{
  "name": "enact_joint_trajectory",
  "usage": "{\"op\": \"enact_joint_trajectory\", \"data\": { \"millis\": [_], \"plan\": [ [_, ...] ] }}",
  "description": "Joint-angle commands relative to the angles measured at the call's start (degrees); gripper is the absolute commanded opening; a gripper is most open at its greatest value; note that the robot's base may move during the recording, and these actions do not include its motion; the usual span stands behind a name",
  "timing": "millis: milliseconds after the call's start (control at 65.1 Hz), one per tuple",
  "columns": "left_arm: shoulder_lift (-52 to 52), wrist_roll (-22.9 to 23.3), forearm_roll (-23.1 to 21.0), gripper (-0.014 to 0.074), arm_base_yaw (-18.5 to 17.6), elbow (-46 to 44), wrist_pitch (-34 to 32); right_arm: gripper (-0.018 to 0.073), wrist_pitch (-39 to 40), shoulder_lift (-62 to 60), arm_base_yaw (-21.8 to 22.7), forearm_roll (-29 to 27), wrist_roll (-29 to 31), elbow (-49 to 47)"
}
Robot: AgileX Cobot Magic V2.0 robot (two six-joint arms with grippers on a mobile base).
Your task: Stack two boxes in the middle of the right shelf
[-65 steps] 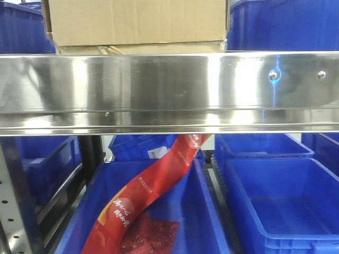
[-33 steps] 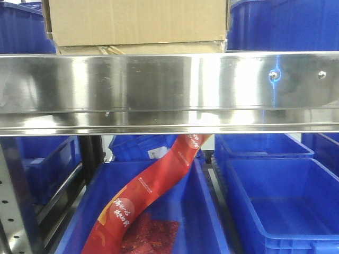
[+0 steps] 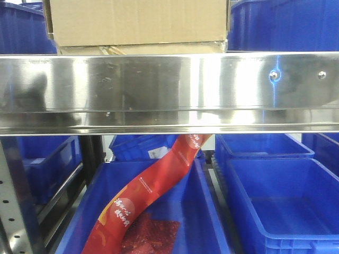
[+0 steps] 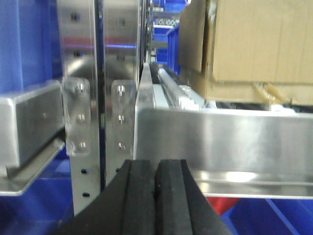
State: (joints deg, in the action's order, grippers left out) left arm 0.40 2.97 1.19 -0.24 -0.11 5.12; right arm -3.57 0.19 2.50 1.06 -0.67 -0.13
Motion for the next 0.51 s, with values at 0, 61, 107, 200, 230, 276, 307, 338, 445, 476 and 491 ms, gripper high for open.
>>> {"op": "enact_joint_trajectory", "data": {
  "millis": [0,61,107,200,230,276,307,338,445,476,491],
  "plan": [
    [-0.40,0.56,0.39,-0.0111,0.13,0.11,-2.22,-0.0163,1.06,-0.19,0.30,-0.25,0.11,0.13],
    [-0.40,0.56,0.39,-0.0111,0.13,0.11,-3.57,-0.0163,1.06,-0.19,0.30,-0.25,0.11,0.13],
    [-0.40,0.56,0.39,-0.0111,0.13,0.11,-4.51,-0.0163,1.06,-0.19,0.30,-0.25,0.11,0.13],
    [-0.40,0.56,0.39,-0.0111,0.13,0.11,-4.74,-0.0163,1.06,-0.19,0.30,-0.25,0.11,0.13],
    [-0.40,0.56,0.39,-0.0111,0.13,0.11,-4.74,-0.0163,1.06,-0.19,0.30,-0.25,0.11,0.13],
    [-0.40,0.56,0.39,-0.0111,0.13,0.11,-4.74,-0.0163,1.06,-0.19,0.30,-0.25,0.11,0.13],
    [-0.40,0.56,0.39,-0.0111,0.13,0.11,-4.74,-0.0163,1.06,-0.19,0.30,-0.25,0.11,0.13],
    [-0.40,0.56,0.39,-0.0111,0.13,0.11,-4.74,-0.0163,1.06,-0.19,0.30,-0.25,0.11,0.13],
    [-0.40,0.56,0.39,-0.0111,0.13,0.11,-4.74,-0.0163,1.06,-0.19,0.30,-0.25,0.11,0.13],
    [-0.40,0.56,0.39,-0.0111,0.13,0.11,-4.74,-0.0163,1.06,-0.19,0.30,-0.25,0.11,0.13],
    [-0.40,0.56,0.39,-0.0111,0.13,0.11,-4.74,-0.0163,1.06,-0.19,0.30,-0.25,0.11,0.13]
  ]
}}
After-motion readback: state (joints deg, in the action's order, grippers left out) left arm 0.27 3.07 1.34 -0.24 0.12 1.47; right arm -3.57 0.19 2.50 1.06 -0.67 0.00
